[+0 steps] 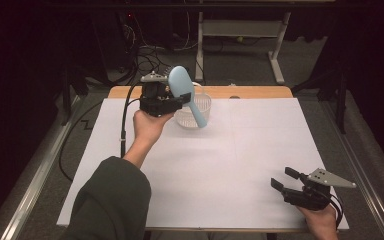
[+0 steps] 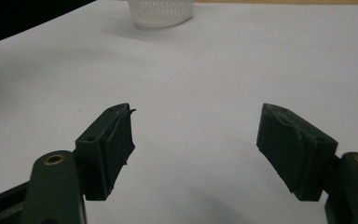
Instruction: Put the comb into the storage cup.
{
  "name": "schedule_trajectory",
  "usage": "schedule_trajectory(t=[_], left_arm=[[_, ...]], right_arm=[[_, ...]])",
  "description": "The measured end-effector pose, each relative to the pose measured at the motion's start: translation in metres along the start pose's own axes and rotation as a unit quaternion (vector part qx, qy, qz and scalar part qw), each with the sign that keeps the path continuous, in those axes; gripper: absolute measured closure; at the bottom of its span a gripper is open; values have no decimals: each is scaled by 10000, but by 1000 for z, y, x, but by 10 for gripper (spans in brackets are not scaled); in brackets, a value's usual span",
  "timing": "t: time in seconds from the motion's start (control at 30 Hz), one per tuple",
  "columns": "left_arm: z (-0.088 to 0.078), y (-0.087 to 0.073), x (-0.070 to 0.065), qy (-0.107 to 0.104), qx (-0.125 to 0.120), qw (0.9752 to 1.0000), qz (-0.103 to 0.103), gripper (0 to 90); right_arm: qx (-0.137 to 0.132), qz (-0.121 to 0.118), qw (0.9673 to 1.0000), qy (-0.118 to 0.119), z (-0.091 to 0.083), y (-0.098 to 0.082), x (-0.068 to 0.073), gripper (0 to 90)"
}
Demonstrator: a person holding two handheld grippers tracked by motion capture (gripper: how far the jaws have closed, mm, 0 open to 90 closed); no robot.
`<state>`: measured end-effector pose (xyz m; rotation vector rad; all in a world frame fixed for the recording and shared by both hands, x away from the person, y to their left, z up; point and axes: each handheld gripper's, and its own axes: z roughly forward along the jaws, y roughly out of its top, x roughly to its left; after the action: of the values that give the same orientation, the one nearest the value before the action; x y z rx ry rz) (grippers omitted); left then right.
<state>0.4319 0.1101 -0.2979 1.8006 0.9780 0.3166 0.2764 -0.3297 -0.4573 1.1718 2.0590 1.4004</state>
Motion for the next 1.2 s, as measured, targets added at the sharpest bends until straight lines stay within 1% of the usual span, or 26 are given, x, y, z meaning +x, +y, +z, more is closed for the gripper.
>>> schedule_trajectory(t=[0.43, 0.63, 0.9, 1.0, 1.2], left_arm=[[11, 8, 7, 112, -7, 9999, -95, 525], [15, 13, 8, 204, -9, 9998, -45, 525], [22, 18, 11, 281, -1, 9996, -79, 525], [24, 19, 13, 334, 15, 9994, -54, 525], [24, 22, 17, 377, -46, 9992, -150, 524]], right_arm=[[-8, 8, 10000, 2, 0, 0, 0, 275], [-14, 19, 10000, 4, 0, 0, -1, 275], [-31, 34, 10000, -4, 0, 0, 0, 275], [-29, 44, 10000, 4, -1, 0, 0, 276], [-25, 44, 10000, 7, 0, 0, 0, 276]])
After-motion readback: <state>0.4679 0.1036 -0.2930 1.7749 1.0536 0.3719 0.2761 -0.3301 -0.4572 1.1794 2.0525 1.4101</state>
